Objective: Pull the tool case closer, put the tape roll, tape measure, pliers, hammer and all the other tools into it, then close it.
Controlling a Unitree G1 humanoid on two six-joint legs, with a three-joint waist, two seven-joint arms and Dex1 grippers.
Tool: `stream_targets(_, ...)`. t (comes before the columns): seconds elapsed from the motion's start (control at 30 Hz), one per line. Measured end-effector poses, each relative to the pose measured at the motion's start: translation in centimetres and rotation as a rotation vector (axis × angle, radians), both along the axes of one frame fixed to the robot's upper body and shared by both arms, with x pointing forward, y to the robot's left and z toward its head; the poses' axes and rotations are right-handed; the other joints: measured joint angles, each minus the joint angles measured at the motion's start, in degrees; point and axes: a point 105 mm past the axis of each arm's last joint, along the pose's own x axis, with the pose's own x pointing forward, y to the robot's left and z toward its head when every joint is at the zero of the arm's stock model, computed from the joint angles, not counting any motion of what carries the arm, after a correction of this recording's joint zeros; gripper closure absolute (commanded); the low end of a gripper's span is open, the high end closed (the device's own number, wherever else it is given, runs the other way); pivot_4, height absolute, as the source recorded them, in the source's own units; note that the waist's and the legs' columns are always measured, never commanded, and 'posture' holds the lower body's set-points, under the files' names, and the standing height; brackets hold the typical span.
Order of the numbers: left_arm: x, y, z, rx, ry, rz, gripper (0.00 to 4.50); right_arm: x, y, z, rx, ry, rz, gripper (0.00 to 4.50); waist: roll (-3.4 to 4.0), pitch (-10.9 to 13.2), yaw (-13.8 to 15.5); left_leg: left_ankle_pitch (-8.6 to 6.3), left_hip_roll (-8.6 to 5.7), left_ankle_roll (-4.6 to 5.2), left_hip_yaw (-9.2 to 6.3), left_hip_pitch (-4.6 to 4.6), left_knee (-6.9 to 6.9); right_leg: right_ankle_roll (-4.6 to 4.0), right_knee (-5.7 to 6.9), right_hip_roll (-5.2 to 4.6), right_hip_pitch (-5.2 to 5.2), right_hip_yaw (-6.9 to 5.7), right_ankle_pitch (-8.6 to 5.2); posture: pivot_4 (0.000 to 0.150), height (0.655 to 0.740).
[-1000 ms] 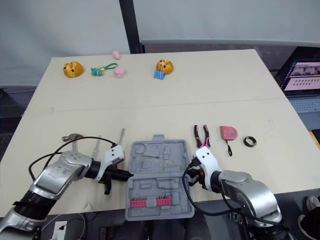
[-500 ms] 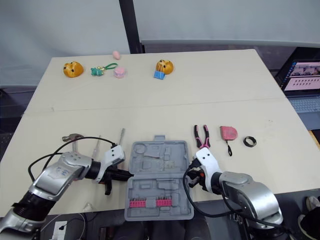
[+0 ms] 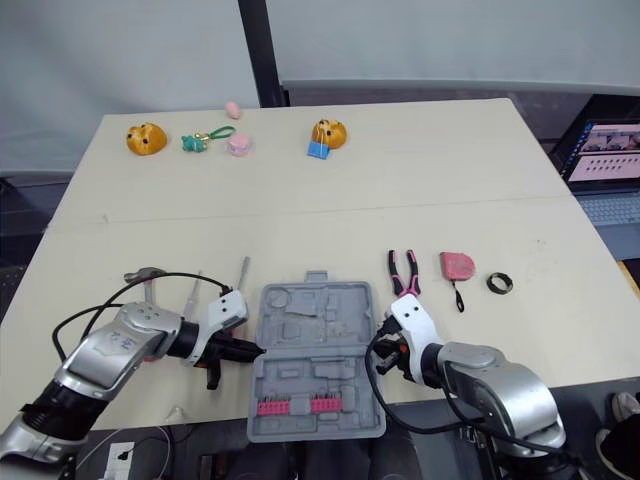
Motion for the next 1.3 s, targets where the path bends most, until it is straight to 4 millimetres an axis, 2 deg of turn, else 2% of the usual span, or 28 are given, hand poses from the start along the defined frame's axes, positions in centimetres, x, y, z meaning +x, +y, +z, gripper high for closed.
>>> stream_targets(0.23, -0.1, 0.7, 0.3, 0.004, 0.021, 0.014, 4.45, 0.0, -0.5, 0.2, -0.014, -0.01, 0.003, 4.5, 0.0, 0.0, 0.0, 0.0, 0.0, 0.0, 0.0, 0.0, 0.0, 0.0, 0.01, 0.0, 0.0, 0.0, 0.0, 0.15, 0.74)
stream_targets(0.37, 0.1, 2.6, 2.2, -0.032, 0.019, 0.066, 4.45, 0.0, -1.9, 1.5, -0.033, -0.046, -0.014, 4.5, 0.0, 0.0, 0.0, 0.0, 0.01, 0.0, -0.01, 0.01, -0.01, 0.0, 0.0, 0.0, -0.01, 0.0, 0.0, 0.15, 0.74)
stream_targets(0.47, 0.2, 3.2, 3.5, -0.096, 0.009, 0.097, 4.45, -0.8, -2.5, 2.2, -0.026, -0.051, -0.004, 4.5, 0.0, 0.0, 0.2, -0.02, 0.0, 0.02, 0.0, 0.01, 0.0, 0.0, 0.0, -0.01, 0.0, 0.03, 0.0, 0.15, 0.74)
stream_targets(0.7, -1.5, 4.9, 7.2, -0.282, -0.149, 0.132, 4.45, -3.8, -4.1, 4.8, 0.055, -0.102, 0.043, 4.5, 0.0, 0.0, 0.3, -0.07, 0.04, 0.04, 0.02, 0.12, -0.02, -0.01, -0.04, -0.02, 0.11, 0.04, 0.0, 0.15, 0.74)
stream_targets(0.9, -4.5, 8.6, 5.7, -0.3, -0.215, 0.272, 4.45, -6.4, -6.1, 5.7, 0.117, -0.169, 0.027, 4.5, -0.05, -0.1, 1.0, -0.17, 0.04, 0.14, 0.17, 0.23, -0.01, 0.0, -0.12, -0.02, 0.23, 0.12, 0.0, 0.15, 0.74)
stream_targets(1.03, -6.8, 9.9, 4.7, -0.321, -0.252, 0.314, 4.45, -7.5, -6.8, 5.6, 0.127, -0.181, 0.031, 4.5, -0.14, -0.1, 1.4, -0.29, 0.05, 0.22, 0.23, 0.45, 0.0, -0.01, -0.13, -0.02, 0.38, 0.21, -0.01, 0.15, 0.74)
stream_targets(1.3, -9.2, 12.0, 3.3, -0.283, -0.318, 0.365, 4.45, -9.0, -8.1, 4.2, 0.107, -0.169, 0.013, 4.5, -0.29, -0.3, 1.3, -0.53, 0.13, 0.34, 0.11, 0.88, -0.06, -0.07, -0.24, 0.02, 0.66, 0.44, -0.04, 0.15, 0.74)
